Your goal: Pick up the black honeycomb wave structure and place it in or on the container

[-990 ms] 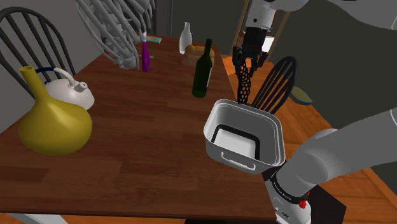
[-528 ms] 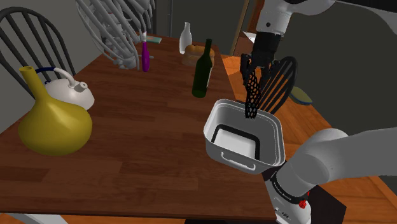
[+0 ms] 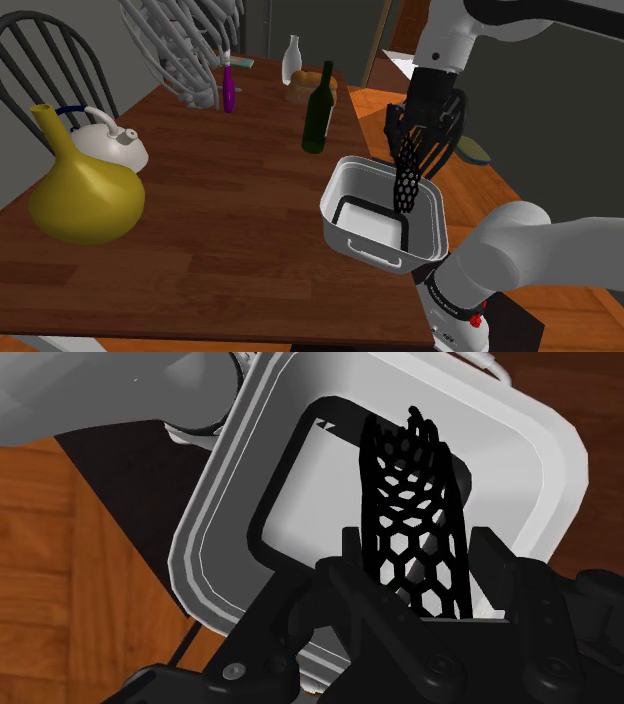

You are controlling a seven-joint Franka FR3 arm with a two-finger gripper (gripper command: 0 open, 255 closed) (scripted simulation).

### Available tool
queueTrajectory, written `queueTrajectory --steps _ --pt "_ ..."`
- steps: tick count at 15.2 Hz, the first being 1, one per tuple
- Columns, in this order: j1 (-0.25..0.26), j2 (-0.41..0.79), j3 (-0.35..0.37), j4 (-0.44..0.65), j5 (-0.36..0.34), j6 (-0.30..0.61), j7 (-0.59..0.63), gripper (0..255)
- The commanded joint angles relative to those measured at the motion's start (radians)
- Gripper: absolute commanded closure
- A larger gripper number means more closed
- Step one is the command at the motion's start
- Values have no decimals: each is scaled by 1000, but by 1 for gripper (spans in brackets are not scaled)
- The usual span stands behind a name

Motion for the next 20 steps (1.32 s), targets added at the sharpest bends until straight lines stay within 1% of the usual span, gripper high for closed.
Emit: queueTrajectory --steps 1,14,20 --pt "0 -12 3 -32 2 20 -4 255" --pt "1 -44 22 -223 15 176 -37 255" --pt "2 -44 23 -230 16 183 -39 255"
